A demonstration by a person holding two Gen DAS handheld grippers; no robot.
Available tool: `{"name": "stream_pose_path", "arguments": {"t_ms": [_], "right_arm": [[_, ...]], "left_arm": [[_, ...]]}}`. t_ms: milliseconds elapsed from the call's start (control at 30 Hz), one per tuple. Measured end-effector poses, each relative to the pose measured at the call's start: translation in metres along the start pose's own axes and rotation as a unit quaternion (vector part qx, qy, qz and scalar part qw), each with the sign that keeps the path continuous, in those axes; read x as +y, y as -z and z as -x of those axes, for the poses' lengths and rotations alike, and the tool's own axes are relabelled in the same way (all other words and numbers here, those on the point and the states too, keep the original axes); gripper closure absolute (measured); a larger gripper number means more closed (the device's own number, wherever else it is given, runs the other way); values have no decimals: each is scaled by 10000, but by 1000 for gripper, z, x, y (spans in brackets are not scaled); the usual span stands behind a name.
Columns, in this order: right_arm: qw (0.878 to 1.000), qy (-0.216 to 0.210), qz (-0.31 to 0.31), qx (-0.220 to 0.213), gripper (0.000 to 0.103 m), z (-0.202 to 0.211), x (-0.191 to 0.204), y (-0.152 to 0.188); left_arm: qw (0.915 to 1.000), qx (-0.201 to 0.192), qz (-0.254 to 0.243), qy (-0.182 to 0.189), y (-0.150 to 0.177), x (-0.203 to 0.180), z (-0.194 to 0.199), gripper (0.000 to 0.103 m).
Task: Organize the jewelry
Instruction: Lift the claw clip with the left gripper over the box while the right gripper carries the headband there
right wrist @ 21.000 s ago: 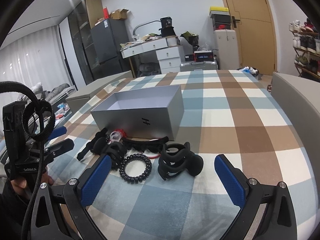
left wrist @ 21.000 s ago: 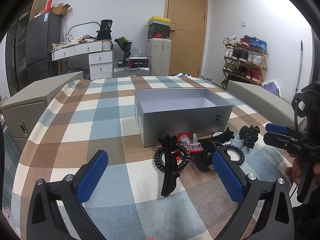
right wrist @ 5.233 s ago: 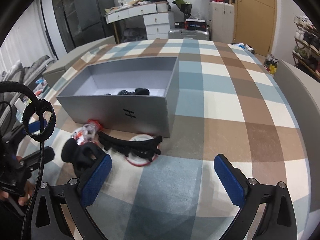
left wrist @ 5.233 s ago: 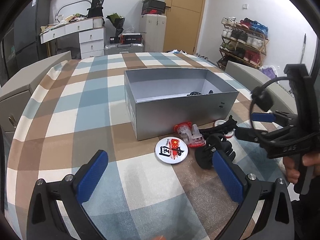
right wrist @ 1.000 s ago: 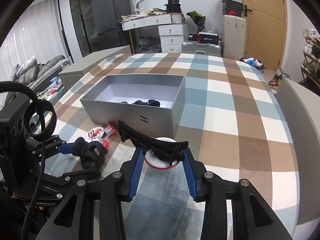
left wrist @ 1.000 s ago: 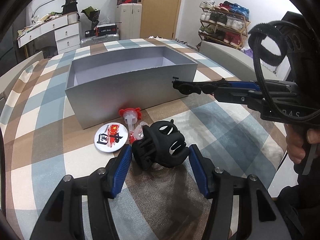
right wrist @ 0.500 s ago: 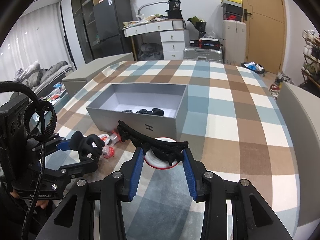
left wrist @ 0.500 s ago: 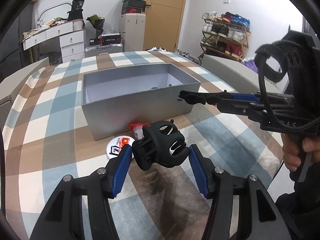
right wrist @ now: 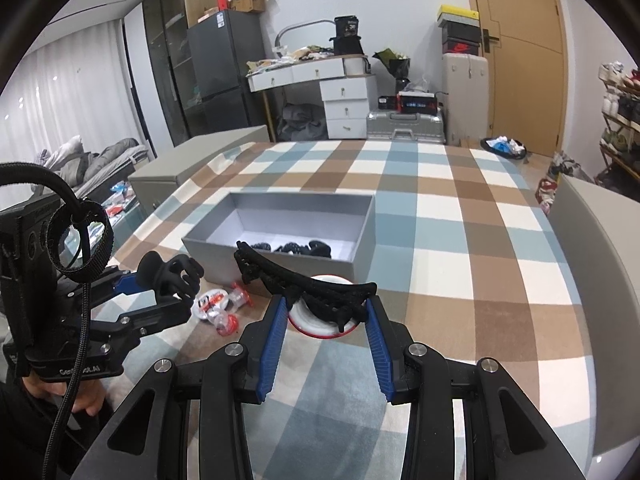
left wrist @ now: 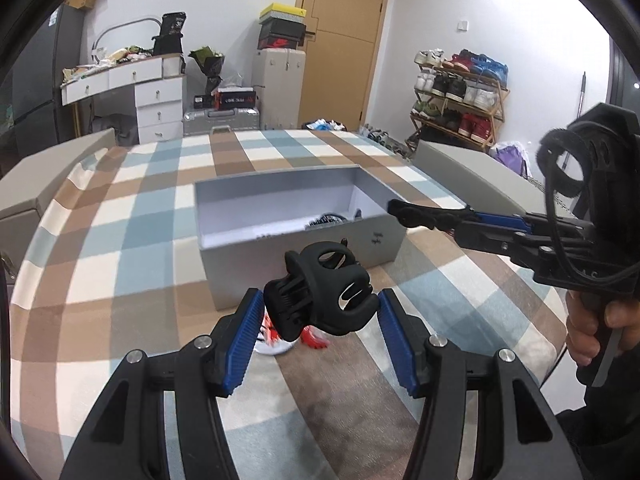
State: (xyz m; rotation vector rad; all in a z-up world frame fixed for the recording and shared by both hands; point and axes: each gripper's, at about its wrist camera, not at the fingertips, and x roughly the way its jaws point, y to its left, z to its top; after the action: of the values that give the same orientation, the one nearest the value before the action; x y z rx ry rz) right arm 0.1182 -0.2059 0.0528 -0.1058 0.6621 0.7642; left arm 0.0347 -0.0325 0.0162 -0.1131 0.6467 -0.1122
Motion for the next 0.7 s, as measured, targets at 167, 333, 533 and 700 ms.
{"name": "stream_pose_path", "arguments": {"t_ms": [167, 333, 533, 700], "right_arm": [[9998, -4, -135, -166, 65, 6, -2, -8], [9991, 18, -334, -264, 65, 6, -7, -18], [9984, 70, -436, -364, 65, 6, -8, -27], [9977, 85, -490, -452, 65, 5, -8, -37]], "left_arm": [[9996, -228, 72, -138, -12, 7, 4, 50], [9989, -380, 162, -237, -24, 14, 2, 50], [9981, -512, 193, -286, -33, 19, 0, 50], [9974, -604, 176, -341, -41, 23, -1, 50]]}}
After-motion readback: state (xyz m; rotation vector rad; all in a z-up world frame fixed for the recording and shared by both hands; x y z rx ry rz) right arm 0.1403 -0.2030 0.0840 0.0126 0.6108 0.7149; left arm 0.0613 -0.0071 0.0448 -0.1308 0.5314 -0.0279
